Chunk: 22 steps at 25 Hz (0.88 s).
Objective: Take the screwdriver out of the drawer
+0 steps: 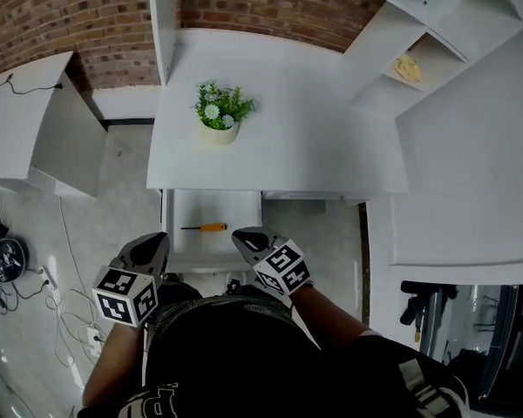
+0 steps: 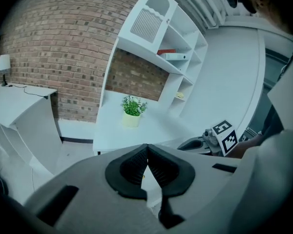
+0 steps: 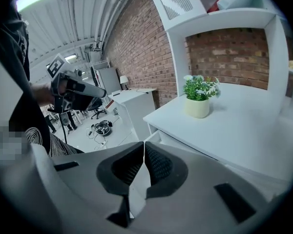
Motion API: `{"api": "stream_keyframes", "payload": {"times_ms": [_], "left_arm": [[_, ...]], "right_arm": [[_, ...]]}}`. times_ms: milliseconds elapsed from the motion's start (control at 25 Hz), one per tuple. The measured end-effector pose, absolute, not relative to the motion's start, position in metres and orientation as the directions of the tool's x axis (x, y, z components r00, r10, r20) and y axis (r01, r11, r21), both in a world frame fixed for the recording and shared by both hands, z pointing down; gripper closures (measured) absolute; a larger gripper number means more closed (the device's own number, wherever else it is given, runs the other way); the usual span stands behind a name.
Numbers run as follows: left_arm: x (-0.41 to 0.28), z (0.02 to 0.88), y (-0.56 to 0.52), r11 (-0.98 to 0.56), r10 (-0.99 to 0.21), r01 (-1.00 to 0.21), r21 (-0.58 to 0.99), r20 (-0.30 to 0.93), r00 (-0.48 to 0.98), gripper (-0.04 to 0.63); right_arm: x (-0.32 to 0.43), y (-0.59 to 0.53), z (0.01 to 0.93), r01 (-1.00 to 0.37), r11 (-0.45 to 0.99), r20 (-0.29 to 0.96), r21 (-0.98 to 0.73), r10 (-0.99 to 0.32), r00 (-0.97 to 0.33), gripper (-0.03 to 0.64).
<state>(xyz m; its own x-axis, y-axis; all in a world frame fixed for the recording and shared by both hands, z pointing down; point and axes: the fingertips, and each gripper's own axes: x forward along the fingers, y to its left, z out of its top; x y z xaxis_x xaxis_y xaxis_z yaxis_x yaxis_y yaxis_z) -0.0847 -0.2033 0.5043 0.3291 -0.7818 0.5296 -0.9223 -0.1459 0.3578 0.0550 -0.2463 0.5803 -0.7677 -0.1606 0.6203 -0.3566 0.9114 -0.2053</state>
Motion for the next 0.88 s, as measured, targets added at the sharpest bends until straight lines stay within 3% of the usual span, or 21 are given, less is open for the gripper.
{"api": "stream_keyframes", "payload": {"times_ms": [240, 480, 880], "left_arm": [[-0.11, 0.52, -0.215, -0.2, -0.746, -0.913, 0.355, 0.549, 0.376, 0.577], [-0.132, 0.542, -0.214, -0.206, -0.719, -0.902, 0.38, 0.566, 0.402, 0.577], [-0.169, 0.567, -0.204, -0.176, -0.69, -0.892, 0.417, 0.593, 0.414, 0.577]], "right_arm": [[0.027, -0.248, 0.595, -0.37, 0.916, 0.67, -0.152, -0.18, -0.721, 0.609], [0.01, -0.246, 0.65, -0.286, 0.958, 0.775, -0.027, -0.16, -0.611, 0.609], [-0.005, -0.252, 0.721, -0.208, 0.978, 0.877, 0.028, -0.124, -0.463, 0.609]]}}
